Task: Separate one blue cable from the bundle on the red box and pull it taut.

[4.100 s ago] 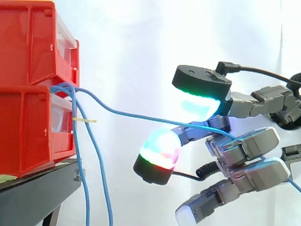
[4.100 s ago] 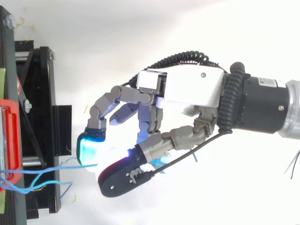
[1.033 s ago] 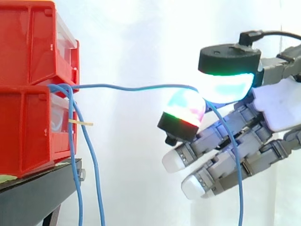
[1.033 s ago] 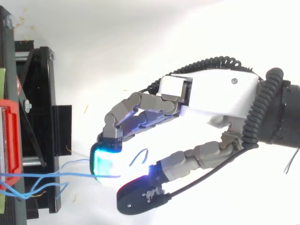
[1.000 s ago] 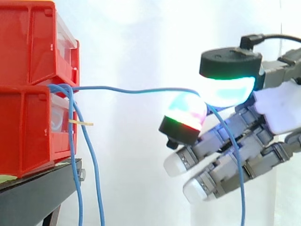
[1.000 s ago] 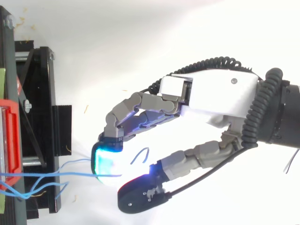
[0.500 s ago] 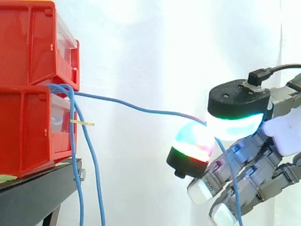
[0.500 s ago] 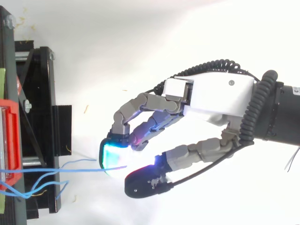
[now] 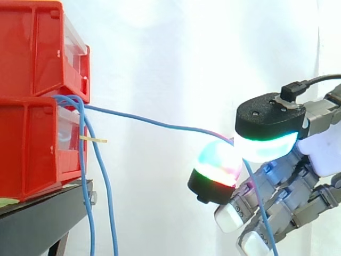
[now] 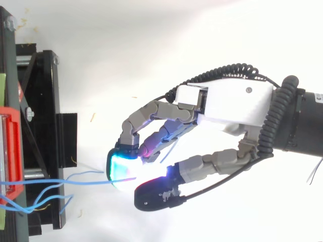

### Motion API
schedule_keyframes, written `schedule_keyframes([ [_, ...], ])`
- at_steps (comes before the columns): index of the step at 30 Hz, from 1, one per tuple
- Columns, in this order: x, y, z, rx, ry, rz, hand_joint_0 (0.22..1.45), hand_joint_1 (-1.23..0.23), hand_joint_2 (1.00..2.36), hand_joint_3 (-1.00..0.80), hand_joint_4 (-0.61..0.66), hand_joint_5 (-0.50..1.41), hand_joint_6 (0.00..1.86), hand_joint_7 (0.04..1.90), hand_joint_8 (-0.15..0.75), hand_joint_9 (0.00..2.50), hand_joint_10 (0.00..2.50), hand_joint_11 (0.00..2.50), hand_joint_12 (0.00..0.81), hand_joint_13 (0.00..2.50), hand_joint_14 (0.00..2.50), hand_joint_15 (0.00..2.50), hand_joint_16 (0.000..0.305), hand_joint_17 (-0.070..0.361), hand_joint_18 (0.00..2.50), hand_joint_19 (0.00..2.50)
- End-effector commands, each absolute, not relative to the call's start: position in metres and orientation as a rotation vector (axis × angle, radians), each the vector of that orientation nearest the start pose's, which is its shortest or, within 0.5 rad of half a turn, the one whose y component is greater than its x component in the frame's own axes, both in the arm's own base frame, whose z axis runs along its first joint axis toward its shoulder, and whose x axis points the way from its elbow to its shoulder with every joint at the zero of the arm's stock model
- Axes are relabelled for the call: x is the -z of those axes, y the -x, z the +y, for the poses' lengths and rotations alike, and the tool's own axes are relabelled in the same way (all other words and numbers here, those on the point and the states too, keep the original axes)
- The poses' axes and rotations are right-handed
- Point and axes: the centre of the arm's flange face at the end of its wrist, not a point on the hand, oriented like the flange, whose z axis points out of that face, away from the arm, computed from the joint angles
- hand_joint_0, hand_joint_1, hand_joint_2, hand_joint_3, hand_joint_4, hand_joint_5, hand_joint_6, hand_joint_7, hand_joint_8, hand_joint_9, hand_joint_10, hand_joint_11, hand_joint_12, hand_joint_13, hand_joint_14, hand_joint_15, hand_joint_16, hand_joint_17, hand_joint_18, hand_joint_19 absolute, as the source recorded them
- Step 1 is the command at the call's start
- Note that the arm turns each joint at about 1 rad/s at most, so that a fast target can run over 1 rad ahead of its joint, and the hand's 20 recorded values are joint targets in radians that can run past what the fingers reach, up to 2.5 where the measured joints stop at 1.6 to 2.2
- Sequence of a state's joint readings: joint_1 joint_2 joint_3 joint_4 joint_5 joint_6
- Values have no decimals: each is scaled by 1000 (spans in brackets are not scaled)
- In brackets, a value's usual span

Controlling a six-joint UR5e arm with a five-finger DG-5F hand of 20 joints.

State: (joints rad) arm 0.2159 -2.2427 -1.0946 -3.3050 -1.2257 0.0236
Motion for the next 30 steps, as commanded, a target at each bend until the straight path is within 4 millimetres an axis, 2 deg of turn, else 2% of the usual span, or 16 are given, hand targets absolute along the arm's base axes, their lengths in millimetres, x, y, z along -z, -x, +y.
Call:
schedule_keyframes([
  [1, -292, -721, -14, -872, -1455, 1386, 502, -796, 1388, -222, -134, -9, 882, 975, 196, 848, 1, 69, 379, 767, 13, 361, 48, 108, 71, 172],
  [30, -293, -722, -12, -874, -1452, 1386, 512, -820, 1358, -210, -124, -9, 880, 980, 183, 892, 3, 90, 384, 784, 14, 383, 49, 110, 93, 180],
])
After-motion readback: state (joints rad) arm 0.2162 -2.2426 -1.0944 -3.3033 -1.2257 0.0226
